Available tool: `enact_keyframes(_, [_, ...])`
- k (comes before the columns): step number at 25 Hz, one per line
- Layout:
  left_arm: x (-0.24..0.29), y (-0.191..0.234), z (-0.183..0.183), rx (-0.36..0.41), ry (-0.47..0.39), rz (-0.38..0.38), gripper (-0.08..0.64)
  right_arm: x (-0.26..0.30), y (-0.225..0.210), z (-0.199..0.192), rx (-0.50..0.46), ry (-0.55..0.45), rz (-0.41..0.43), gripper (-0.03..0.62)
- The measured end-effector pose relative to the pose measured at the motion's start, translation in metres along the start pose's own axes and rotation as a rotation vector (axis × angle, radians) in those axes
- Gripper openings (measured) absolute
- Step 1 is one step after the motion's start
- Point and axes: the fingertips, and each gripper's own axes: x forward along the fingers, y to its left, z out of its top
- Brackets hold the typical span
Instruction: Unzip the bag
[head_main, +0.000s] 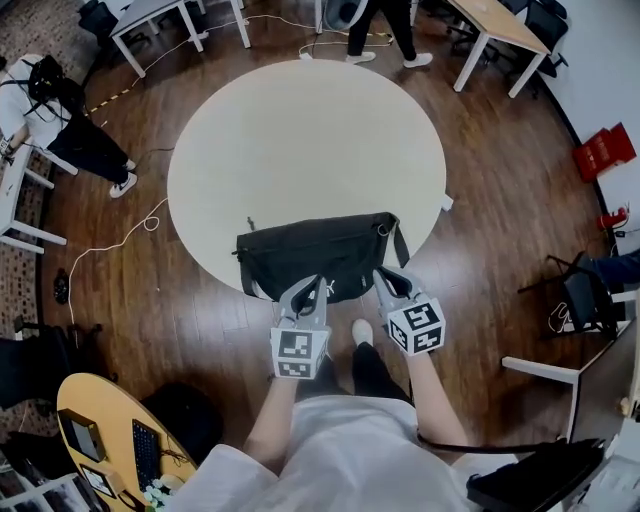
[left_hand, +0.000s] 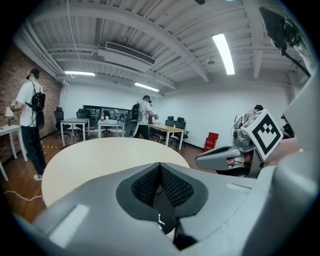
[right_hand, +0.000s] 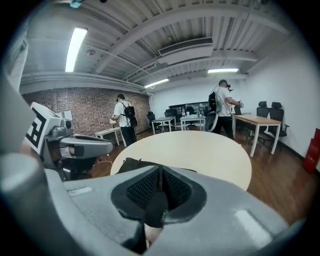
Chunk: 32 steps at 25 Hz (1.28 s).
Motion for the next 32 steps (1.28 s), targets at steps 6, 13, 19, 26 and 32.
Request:
enact_keyframes(6, [0.035, 0.002, -0.051, -0.024, 0.097, 0.038, 0.018, 0.039, -0.023, -0.028, -0.012, 0.050, 0.001, 0.050])
enact_keyframes(13, [0.062, 0.015, -0.084, -0.038, 0.162, 0.062, 0.020, 0.093, -0.049, -0.064, -0.030, 0.132, 0.003, 0.159])
enact_keyframes(19, [0.078, 0.016, -0.107, -0.022, 0.218, 0.050, 0.020, 0.129, -0.066, -0.098, 0.024, 0.227, -0.063, 0.212])
enact_keyframes(26, [0.093, 0.022, -0.132, 0.054, 0.312, 0.064, 0.110, 0.139, -0.065, -0.110, 0.074, 0.253, -0.067, 0.186])
enact_keyframes(32, [0.109, 0.024, -0.150, 0.165, 0.374, 0.065, 0.178, 0.143, -0.060, -0.110, 0.086, 0.259, -0.042, 0.141])
